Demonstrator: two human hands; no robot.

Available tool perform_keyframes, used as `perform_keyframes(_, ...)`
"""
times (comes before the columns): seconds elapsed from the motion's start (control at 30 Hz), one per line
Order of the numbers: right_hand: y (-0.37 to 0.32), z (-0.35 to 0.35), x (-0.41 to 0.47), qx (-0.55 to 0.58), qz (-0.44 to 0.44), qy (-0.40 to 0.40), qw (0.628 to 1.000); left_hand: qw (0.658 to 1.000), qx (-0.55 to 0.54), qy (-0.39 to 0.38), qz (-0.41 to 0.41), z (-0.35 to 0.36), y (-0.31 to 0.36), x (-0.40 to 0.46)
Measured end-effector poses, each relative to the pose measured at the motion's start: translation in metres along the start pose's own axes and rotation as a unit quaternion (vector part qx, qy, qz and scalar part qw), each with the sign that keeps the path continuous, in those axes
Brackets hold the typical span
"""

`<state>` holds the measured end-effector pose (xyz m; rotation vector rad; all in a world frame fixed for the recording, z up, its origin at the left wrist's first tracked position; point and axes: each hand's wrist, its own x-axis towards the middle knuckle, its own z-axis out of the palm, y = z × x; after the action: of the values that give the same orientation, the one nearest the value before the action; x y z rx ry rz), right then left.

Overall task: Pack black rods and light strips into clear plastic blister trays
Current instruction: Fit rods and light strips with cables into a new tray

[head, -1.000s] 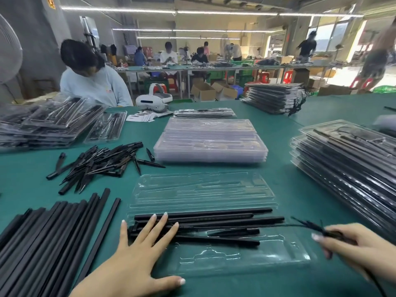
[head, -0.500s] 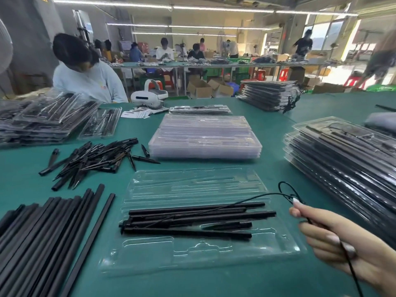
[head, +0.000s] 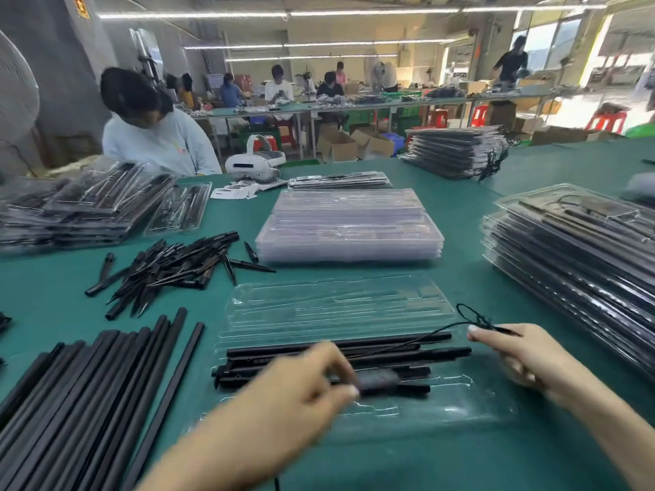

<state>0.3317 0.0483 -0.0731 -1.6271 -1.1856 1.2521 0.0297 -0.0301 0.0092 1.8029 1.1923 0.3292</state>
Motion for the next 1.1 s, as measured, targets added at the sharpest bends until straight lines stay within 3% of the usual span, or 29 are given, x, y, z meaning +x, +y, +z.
perform_keyframes(0.07, 0.003, 0.003, -0.001, -0.066, -0.015, 0.001, 0.998, 0.997, 0.008, 0.035, -0.062, -0.028, -0.006, -0.009)
perform_keyframes(0.2, 0.001, 0.003, 0.000, -0.156, -0.052, 0.036, 0.986, 0.996, 0.043, -0.012, -0.081, -0.024, -0.017, -0.006)
perform_keyframes(0.3, 0.001, -0.002, 0.001, -0.205, -0.095, 0.076, 0.971, 0.998, -0.008, -0.022, -0.063, -0.014, -0.019, -0.010)
perform_keyframes(0.47, 0.007, 0.003, -0.002, -0.193, -0.163, 0.055, 0.966, 0.995, -0.096, -0.039, -0.005, -0.009, 0.001, -0.023)
perform_keyframes(0.57, 0.010, 0.004, -0.003, -0.194, -0.208, 0.073, 0.956, 0.993, 0.114, 0.016, 0.026, -0.013, 0.033, -0.034)
perform_keyframes(0.63, 0.011, 0.006, -0.004, -0.197, -0.212, 0.070, 0.955, 0.962, 0.249, 0.093, 0.068, -0.023, 0.055, -0.034)
perform_keyframes(0.73, 0.010, 0.010, -0.006, -0.149, -0.201, 0.045, 0.967, 0.938, 0.257, 0.206, 0.107, -0.055, 0.077, -0.020)
perform_keyframes(0.83, 0.012, 0.008, -0.004, -0.225, -0.231, 0.084, 0.943, 0.948, 0.270, 0.142, 0.096, -0.068, 0.072, 0.000)
perform_keyframes(0.97, 0.020, -0.004, -0.001, -0.316, -0.241, 0.116, 0.910, 0.938, 0.345, 0.017, 0.018, -0.035, 0.006, 0.019)
perform_keyframes(1.1, 0.023, -0.008, 0.000, -0.320, -0.262, 0.082, 0.907, 0.925, 0.370, 0.075, -0.046, -0.004, -0.053, 0.023)
